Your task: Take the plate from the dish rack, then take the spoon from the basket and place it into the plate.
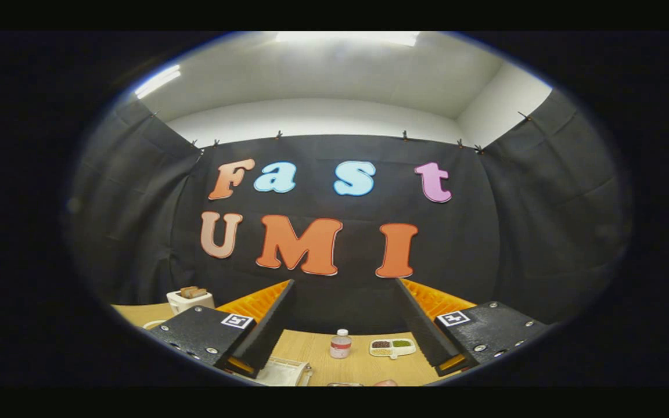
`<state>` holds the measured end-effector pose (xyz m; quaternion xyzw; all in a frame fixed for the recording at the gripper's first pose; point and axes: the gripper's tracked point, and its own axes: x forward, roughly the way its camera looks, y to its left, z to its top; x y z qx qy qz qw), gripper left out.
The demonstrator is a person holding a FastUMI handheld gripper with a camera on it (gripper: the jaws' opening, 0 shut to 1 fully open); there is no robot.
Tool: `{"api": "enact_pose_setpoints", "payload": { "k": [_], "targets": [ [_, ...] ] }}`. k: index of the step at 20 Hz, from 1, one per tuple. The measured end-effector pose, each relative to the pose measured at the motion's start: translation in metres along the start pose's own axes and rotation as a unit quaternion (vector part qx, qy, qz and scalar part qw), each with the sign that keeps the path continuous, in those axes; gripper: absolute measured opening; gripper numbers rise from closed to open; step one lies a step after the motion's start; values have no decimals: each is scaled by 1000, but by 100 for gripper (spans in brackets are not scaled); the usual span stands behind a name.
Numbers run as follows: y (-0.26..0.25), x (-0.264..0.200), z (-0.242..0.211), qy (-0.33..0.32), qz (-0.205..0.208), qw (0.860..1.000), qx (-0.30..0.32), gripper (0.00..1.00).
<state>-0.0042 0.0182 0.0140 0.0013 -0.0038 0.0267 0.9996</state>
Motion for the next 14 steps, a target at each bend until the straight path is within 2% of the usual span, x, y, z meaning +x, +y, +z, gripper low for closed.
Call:
{"api": "enact_pose_setpoints", "payload": {
  "k": [7,14],
  "targets": [
    [24,6,-1,31,37,999,24,99],
    [44,21,-32,123,58,989,56,99]
  ]
}}
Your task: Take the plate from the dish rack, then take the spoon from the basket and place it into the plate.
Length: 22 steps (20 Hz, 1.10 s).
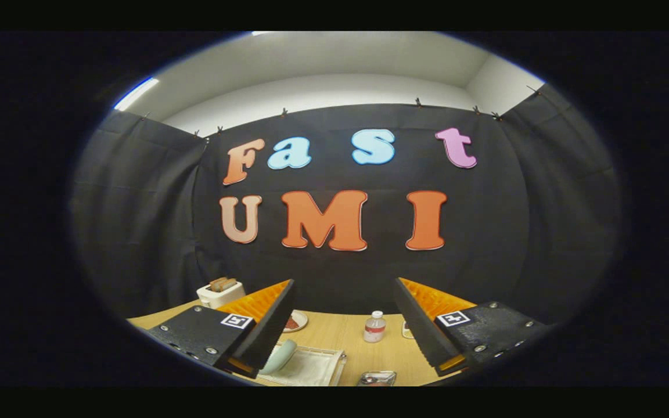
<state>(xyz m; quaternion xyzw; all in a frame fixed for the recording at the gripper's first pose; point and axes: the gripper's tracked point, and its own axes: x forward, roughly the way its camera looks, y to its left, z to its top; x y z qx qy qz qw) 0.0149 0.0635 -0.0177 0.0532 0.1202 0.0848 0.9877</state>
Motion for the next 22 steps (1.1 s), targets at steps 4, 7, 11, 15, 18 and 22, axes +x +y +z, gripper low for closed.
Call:
{"api": "enact_pose_setpoints", "payload": {
  "k": [4,7,11,15,18,22],
  "targets": [
    [13,13,-17,49,26,998,33,99],
    [22,19,-33,89,37,995,36,99],
    [35,24,-62,145,43,988,32,99],
    [53,29,-90,204,64,976,35,99],
    [65,32,-115,260,75,961,49,98],
    [72,34,-161,356,73,930,56,97]
  ]
}}
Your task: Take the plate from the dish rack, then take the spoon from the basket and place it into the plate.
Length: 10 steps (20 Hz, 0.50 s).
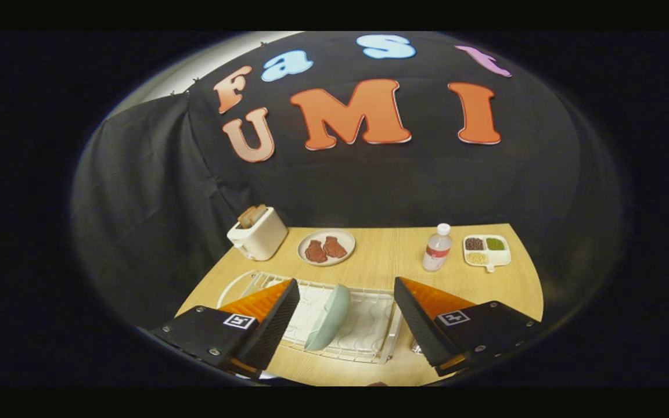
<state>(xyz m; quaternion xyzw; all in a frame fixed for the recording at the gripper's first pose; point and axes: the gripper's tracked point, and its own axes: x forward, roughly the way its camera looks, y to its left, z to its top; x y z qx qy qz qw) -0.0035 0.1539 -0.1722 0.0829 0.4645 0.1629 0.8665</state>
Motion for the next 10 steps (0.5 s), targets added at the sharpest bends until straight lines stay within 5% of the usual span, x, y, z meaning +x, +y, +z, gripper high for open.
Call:
{"api": "enact_pose_setpoints", "payload": {
  "k": [10],
  "targets": [
    [22,53,-76,185,-2,983,-3,84]
  ]
}}
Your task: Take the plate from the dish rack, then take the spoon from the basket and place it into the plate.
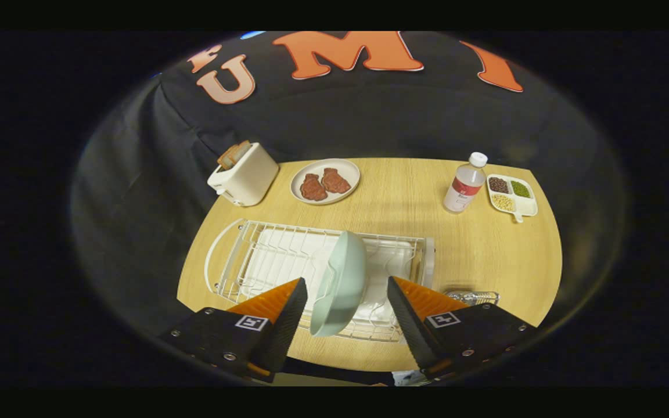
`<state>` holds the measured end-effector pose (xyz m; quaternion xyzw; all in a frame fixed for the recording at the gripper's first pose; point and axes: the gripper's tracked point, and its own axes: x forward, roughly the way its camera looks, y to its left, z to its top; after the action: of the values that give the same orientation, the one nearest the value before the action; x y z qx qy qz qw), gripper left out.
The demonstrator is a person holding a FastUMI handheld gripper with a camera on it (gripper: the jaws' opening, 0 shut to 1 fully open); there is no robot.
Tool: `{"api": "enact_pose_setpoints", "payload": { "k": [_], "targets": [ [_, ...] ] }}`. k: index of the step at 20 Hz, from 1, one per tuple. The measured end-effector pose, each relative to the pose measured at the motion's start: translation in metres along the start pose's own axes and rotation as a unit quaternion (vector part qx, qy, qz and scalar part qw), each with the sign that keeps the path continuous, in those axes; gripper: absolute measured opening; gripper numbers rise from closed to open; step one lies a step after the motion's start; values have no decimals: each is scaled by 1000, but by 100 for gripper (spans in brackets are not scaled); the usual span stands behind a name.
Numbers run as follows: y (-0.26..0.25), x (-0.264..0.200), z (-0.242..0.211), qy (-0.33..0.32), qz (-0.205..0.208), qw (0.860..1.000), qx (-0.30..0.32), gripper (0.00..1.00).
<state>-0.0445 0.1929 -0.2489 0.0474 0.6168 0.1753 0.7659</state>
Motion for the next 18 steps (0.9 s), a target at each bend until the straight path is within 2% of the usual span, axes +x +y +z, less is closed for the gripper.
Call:
{"api": "enact_pose_setpoints", "payload": {
  "k": [8,13,18],
  "targets": [
    [8,43,-23,79,-43,996,6,63],
    [5,51,-31,97,-90,991,3,41],
    [-2,44,-31,96,-134,986,20,33]
  ]
}}
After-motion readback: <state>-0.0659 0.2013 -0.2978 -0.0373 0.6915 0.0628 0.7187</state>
